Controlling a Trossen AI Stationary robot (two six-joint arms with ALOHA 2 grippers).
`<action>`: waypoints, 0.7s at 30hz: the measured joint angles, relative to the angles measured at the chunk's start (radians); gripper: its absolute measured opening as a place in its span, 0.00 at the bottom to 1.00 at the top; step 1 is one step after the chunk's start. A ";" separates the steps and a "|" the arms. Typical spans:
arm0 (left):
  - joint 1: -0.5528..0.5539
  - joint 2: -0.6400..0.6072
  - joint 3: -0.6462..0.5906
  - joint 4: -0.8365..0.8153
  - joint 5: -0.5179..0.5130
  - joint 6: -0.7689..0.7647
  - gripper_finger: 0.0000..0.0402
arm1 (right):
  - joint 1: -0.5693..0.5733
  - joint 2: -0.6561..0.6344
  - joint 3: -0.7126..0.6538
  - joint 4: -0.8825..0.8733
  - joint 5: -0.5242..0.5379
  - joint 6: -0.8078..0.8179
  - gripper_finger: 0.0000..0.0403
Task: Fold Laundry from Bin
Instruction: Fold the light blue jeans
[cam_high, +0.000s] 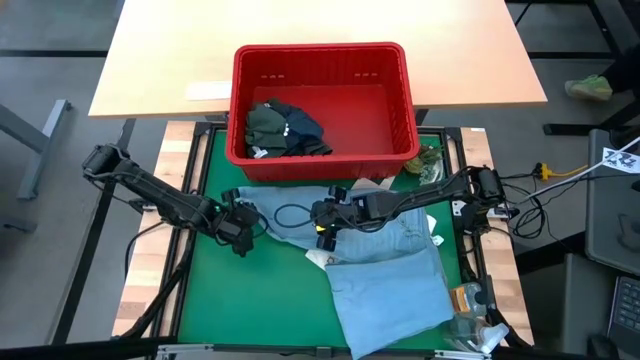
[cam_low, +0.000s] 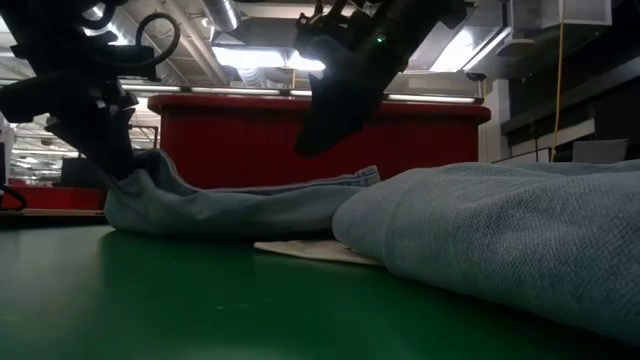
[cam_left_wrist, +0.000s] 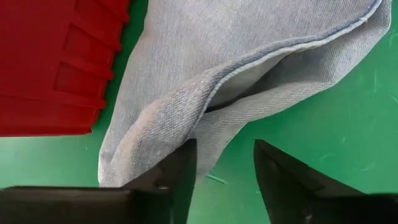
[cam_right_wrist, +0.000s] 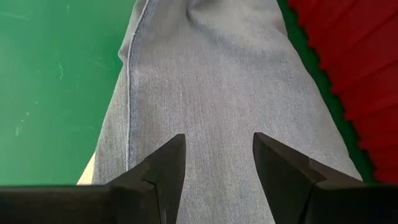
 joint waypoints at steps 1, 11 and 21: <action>0.000 0.000 0.000 -0.001 0.000 0.000 0.41 | 0.000 0.000 0.000 0.000 0.000 0.000 0.46; 0.000 0.034 -0.076 -0.005 -0.003 0.003 0.48 | 0.000 0.008 0.000 -0.012 0.000 0.000 0.46; 0.002 0.041 -0.088 -0.007 -0.148 0.003 0.41 | -0.024 0.040 -0.001 -0.068 0.049 0.002 0.46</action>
